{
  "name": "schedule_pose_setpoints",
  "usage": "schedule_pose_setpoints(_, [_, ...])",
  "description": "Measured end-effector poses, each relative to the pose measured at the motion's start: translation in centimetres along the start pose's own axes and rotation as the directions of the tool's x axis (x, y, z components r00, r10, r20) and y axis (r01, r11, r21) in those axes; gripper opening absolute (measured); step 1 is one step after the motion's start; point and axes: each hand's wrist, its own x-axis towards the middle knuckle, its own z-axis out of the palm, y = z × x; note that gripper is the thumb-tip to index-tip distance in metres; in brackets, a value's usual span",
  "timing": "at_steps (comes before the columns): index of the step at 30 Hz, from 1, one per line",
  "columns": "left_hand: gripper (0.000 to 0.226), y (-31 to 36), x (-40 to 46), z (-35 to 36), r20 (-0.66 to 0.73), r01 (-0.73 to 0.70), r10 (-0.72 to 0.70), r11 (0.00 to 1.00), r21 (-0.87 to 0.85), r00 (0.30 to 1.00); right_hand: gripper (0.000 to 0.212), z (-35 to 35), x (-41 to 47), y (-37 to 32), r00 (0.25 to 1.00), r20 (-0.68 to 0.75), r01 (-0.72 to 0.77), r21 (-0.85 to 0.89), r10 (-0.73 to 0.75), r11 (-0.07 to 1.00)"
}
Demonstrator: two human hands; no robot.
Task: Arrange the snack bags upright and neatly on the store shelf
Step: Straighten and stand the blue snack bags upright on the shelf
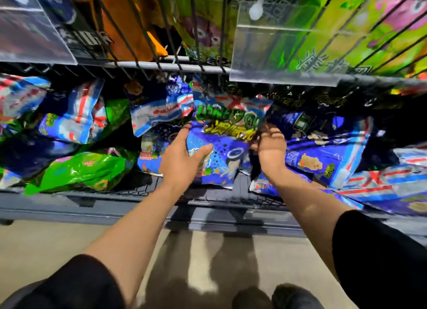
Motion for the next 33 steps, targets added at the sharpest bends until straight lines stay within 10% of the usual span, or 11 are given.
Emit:
schedule_pose_setpoints(3, [0.065, 1.9, -0.2, 1.8, 0.001, 0.044, -0.044, 0.996, -0.080, 0.999, 0.013, -1.2, -2.0, -0.1, 1.000, 0.018, 0.020, 0.196, -0.024, 0.980])
schedule_pose_setpoints(8, [0.064, 1.4, -1.9, 4.9, 0.043, 0.162, -0.158, 0.981, -0.109, 0.986, 0.063, -3.2, -4.5, 3.0, 0.969, 0.240, 0.084, -0.104, -0.057, 0.991])
schedule_pose_setpoints(14, [0.068, 1.4, -1.6, 6.1, 0.033, 0.194, -0.192, 0.980, -0.037, 0.981, 0.043, -4.4, -5.3, 4.7, 0.921, 0.388, 0.172, -0.429, 0.009, 0.887])
schedule_pose_setpoints(18, [0.091, 1.4, -2.4, 5.3, -0.011, 0.167, -0.168, 0.969, 0.184, 0.986, 0.024, -6.5, -7.4, 3.7, 0.969, 0.141, 0.247, -0.505, -0.203, 0.827])
schedule_pose_setpoints(23, [0.085, 4.8, -4.3, 7.8, -0.030, -0.163, 0.184, 0.926, 0.342, 0.983, 0.046, -12.0, -5.9, 2.1, 0.765, -0.400, 0.151, -0.651, -0.505, 0.744])
schedule_pose_setpoints(29, [0.080, 5.2, -7.1, 11.8, 0.143, -0.464, 0.441, 0.845, 0.267, 0.886, 0.073, -13.5, -3.3, 4.0, 0.940, -0.338, -0.049, -0.268, -0.046, 0.962])
schedule_pose_setpoints(33, [0.070, 5.5, -8.2, 14.0, 0.275, -0.318, 0.326, 0.945, -0.075, 0.905, 0.048, -12.8, -3.6, 4.7, 0.927, -0.334, 0.030, -0.384, -0.169, 0.923])
